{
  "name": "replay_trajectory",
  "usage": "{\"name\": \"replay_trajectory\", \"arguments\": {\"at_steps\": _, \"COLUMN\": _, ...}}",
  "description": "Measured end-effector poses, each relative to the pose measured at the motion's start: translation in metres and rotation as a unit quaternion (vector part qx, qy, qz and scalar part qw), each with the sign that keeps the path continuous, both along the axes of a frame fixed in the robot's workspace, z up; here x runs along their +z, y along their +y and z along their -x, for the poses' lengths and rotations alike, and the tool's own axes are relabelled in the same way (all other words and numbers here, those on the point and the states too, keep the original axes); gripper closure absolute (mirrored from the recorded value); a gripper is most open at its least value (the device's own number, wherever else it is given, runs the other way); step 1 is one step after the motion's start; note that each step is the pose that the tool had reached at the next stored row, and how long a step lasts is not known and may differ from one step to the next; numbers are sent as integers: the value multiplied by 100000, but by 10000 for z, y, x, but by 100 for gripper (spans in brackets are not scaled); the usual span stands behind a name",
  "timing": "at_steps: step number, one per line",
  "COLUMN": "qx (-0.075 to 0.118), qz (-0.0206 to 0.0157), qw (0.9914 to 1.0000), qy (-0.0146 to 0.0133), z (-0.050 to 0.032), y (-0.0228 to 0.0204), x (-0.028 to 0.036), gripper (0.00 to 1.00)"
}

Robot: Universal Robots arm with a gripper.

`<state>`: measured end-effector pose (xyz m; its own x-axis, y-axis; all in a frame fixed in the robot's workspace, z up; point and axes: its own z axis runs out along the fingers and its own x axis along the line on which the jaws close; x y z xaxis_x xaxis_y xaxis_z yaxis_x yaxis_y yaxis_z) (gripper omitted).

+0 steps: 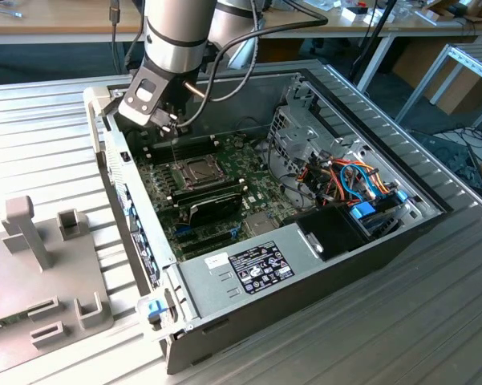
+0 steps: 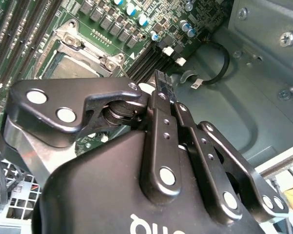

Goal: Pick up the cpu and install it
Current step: 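Install the first cpu locking lever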

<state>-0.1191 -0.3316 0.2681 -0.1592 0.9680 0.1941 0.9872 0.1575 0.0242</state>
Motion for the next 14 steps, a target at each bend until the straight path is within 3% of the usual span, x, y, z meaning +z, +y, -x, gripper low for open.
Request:
{"name": "replay_trajectory", "arguments": {"at_steps": 2, "qx": -1357, "qz": 499, "qw": 99990, "qy": -1, "z": -1, "y": 0, "x": 0, "gripper": 89}}
{"name": "replay_trajectory", "arguments": {"at_steps": 7, "qx": -4235, "qz": 1184, "qw": 99903, "qy": 10, "z": 0, "y": 0, "x": 1, "gripper": 89}}
{"name": "replay_trajectory", "arguments": {"at_steps": 11, "qx": -6528, "qz": 1497, "qw": 99775, "qy": 25, "z": 0, "y": 0, "x": 0, "gripper": 89}}
{"name": "replay_trajectory", "arguments": {"at_steps": 14, "qx": -8557, "qz": 1873, "qw": 99616, "qy": 25, "z": -1, "y": 0, "x": 0, "gripper": 89}}
